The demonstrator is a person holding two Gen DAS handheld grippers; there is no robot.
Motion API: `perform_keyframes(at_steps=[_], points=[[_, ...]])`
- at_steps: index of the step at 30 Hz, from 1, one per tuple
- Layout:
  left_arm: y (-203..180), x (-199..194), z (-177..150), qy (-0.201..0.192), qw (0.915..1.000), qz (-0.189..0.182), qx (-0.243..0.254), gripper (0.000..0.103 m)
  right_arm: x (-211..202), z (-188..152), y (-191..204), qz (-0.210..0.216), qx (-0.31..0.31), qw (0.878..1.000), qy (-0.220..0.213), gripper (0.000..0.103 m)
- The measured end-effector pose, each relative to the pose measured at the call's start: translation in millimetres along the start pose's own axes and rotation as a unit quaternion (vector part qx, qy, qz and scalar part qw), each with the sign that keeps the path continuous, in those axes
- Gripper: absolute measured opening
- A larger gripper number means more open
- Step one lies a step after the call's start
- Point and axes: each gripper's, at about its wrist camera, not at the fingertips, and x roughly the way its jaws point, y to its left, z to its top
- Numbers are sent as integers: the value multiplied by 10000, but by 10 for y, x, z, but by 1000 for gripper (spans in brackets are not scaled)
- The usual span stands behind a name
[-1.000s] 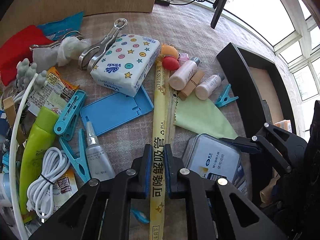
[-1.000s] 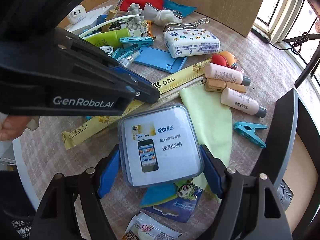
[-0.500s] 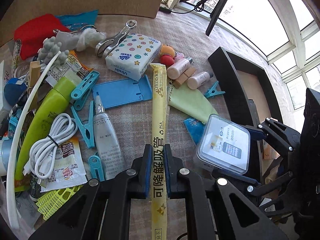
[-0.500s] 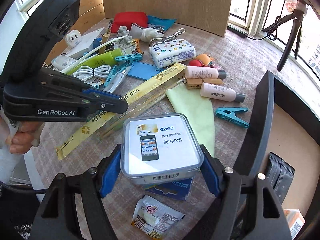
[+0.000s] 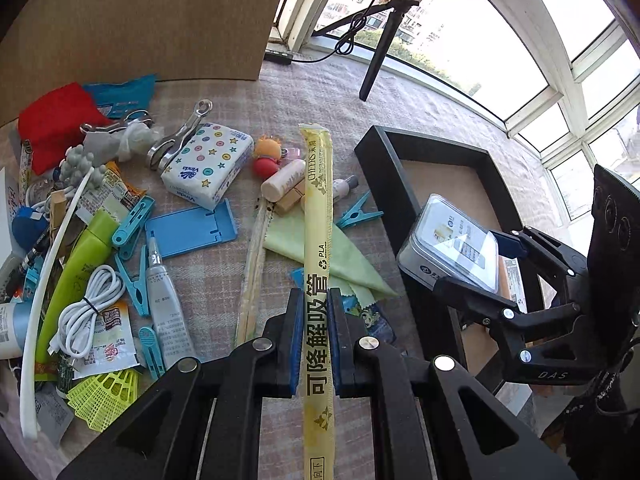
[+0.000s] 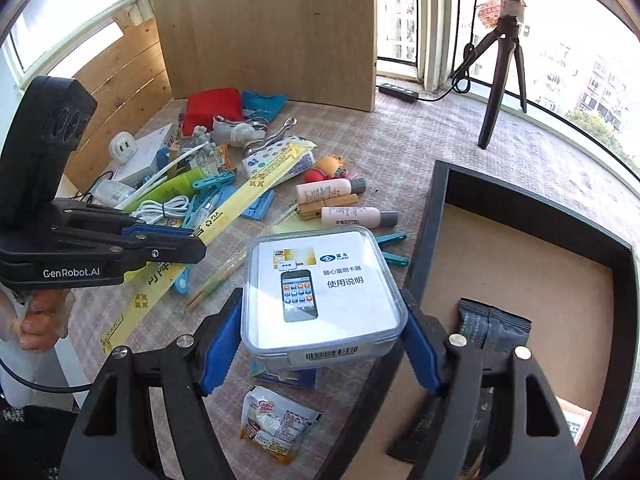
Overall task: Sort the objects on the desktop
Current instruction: 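Carry the box and straw into the tray and open both tools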
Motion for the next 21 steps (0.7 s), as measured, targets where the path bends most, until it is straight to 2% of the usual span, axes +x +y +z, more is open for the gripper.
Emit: perform_keyframes(at_steps=[6,14,15,18,21], points=[[-605,163,215,-61,9990,-382,219,10,-355,-77,-534,-499,555,9969,-262,71],[-1504,459,348,118,9936,-788,805,11,-806,-320,-1269,-1137,1282,9840,-491,71],[-1611,504,345,166,9925,-777,929,13,-840,-348,-1338,-1206,1355,9822,-485,71],[-1827,608,327,225,9921,-531,1114,45,-935,-422,-1486,-1440,1581,9757,-472,71],[-1907,604,268,197,9907,-490,1256,45,-1032,-449,-1543,-1531,1738,9714,-523,71]])
